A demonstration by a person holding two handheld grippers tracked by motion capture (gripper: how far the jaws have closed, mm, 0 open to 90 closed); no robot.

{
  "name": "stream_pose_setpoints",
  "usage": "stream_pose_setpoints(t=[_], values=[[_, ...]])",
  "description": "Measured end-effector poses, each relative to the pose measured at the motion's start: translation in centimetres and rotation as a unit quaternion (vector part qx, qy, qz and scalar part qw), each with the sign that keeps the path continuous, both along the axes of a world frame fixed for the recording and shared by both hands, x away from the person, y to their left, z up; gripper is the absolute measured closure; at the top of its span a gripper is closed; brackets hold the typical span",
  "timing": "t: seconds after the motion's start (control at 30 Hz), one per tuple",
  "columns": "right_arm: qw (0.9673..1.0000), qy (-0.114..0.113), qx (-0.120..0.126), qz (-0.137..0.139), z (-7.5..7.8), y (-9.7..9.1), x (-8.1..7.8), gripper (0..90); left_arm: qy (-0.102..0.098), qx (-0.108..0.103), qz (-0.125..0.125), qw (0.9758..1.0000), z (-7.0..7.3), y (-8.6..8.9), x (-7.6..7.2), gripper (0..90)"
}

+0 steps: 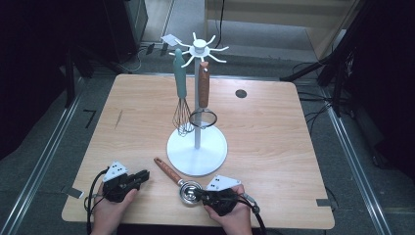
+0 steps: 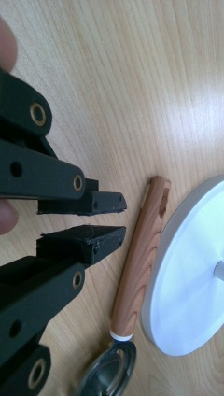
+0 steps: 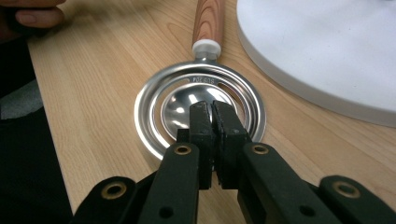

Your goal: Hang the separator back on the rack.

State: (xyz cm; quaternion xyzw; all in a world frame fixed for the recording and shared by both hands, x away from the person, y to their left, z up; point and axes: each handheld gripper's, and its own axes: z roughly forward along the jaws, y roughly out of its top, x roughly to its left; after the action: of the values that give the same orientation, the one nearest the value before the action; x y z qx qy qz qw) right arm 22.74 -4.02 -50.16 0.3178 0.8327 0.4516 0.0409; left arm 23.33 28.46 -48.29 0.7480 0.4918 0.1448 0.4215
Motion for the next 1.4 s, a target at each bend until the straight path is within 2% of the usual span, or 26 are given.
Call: stream_pose_setpoints(t=[0.27, 0.3, 0.47, 0.57, 0.63, 0.8, 0.9, 1.07, 1.2, 1.3, 1.4], values=[[0.9998, 0.003, -0.007, -0.017, 0.0, -1.1, 0.3, 87.7, -0.001, -0.002, 0.005, 1.0000, 0.0, 0.4, 0.0, 79.0], [0.9996, 0.000, -0.016, -0.022, 0.0, -1.5, 0.4, 86.6, 0.000, -0.002, 0.005, 1.0000, 0.0, 0.4, 0.0, 78.8], [0.9991, -0.005, -0.025, -0.033, 0.0, -2.4, 0.5, 85.3, 0.000, -0.004, 0.002, 1.0000, 0.0, 0.3, 0.0, 78.8], [0.9993, -0.007, -0.013, -0.034, 0.3, -2.5, 0.5, 82.4, -0.001, -0.003, 0.002, 1.0000, -0.1, 0.2, 0.0, 78.7], [0.9993, -0.012, -0.014, -0.032, 0.7, -2.1, 0.5, 80.6, 0.001, -0.004, 0.002, 1.0000, -0.1, 0.2, 0.0, 78.6], [0.9998, -0.016, -0.009, -0.008, 1.5, 0.0, 1.0, 74.3, 0.001, -0.002, -0.001, 1.0000, -0.1, 0.1, 0.1, 78.5], [0.9998, -0.018, -0.005, -0.011, 1.8, 1.2, 1.6, 67.4, 0.001, -0.002, -0.003, 1.0000, -0.1, 0.1, 0.1, 78.4], [0.9997, -0.002, -0.022, -0.012, 1.3, 3.2, 2.7, 60.2, 0.000, -0.003, -0.003, 1.0000, -0.1, 0.1, 0.0, 77.9], [0.9989, -0.010, -0.046, -0.009, 0.9, 4.3, 2.8, 62.1, 0.000, -0.004, -0.002, 1.0000, -0.1, 0.2, 0.1, 77.3], [0.9979, -0.017, -0.063, -0.001, 0.5, 4.7, 2.7, 69.8, 0.001, -0.005, 0.000, 1.0000, -0.1, 0.2, 0.1, 77.3], [0.9978, -0.019, -0.062, 0.013, 0.5, 4.7, 2.5, 70.8, 0.000, -0.006, 0.001, 1.0000, -0.1, 0.2, 0.1, 77.3]])
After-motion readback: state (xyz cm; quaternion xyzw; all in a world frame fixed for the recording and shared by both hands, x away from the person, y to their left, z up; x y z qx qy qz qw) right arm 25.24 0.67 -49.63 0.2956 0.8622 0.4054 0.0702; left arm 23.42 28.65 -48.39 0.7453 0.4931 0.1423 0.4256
